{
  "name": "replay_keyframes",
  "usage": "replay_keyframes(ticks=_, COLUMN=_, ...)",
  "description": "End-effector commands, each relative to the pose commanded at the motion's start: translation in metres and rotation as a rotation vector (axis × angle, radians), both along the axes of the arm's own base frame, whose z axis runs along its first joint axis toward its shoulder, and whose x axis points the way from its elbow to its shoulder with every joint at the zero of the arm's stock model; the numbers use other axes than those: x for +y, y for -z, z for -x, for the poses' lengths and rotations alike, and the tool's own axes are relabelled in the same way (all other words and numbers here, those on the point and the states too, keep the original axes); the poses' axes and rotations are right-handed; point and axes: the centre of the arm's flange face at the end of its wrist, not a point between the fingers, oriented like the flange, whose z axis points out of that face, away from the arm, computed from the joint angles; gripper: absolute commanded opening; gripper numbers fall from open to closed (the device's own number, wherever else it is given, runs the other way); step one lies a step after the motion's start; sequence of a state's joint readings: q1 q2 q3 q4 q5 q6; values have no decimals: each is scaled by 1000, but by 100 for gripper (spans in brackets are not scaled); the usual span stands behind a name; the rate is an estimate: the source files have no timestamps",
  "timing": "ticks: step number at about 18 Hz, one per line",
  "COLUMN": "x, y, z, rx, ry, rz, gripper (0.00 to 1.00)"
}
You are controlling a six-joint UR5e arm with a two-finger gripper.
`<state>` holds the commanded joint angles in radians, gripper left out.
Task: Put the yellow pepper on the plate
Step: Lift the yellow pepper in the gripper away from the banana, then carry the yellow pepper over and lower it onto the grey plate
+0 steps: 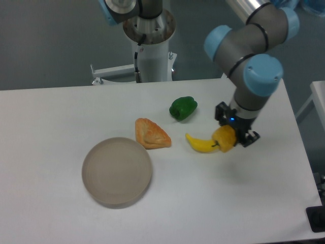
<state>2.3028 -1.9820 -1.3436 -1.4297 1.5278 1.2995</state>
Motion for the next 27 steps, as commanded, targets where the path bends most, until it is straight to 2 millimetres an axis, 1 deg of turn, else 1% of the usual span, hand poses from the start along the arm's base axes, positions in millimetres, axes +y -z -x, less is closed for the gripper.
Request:
replay_keyframes(ticks=1, x=7, y=3, z=-19, rx=-5, ry=5, rz=7, gripper=18)
replay_keyframes(ticks=2, x=19, y=8, z=-47, rx=-9, ry=3, rz=19, gripper=18)
replay_keyframes(ticks=4, x=35, y=7, z=-86, rx=-8, ry=-7, rz=23, gripper=18)
replay_keyframes(ticks=5, x=43, y=13, z=-105, rx=-10, ry=5, rz=31, gripper=19)
replay_keyframes(ticks=7, x=56, y=27, z=-137, rx=-22, ry=52, rz=53, gripper=20)
replay_keyframes(ticks=8, x=62, y=34, z=-147, rx=-27, ry=65, rz=63, gripper=21)
replay_keyframes(ticks=11, x=80, y=65, z=-188, rx=-41, ry=66, rz=111, gripper=27)
replay_keyframes(ticks=12, x=85, y=78, z=-196, rx=-45, ry=55, rz=128, gripper=28)
replay_keyframes(ticks=13, x=91, y=87, z=-205, rx=-45, ry=64, rz=131, gripper=30)
replay_keyframes(ticks=16, x=108, y=101, z=-216, rx=-17, ry=65, rz=69, gripper=35)
replay_keyframes(ticks=17, x=112, y=106, z=-218, rx=-11, ry=56, rz=55, gripper=39)
replay_keyframes(ticks=19, x=118, y=109, z=-223, rx=-3, ry=59, rz=32, gripper=51)
replay_keyframes(ticks=20, x=118, y=109, z=-224, rx=-3, ry=63, rz=29, gripper=63)
replay_keyframes(ticks=21, x=119, y=108, z=-223, rx=-2, ry=62, rz=19, gripper=95)
replay_keyframes(ticks=22, x=121, y=106, z=-222, rx=3, ry=59, rz=7, gripper=100)
replay_keyframes(ticks=26, x=124, y=94, z=-221, rx=20, ry=56, rz=-33, gripper=100)
replay_keyframes(ticks=27, x=125, y=87, z=-220, rx=26, ry=55, rz=-43, gripper=100)
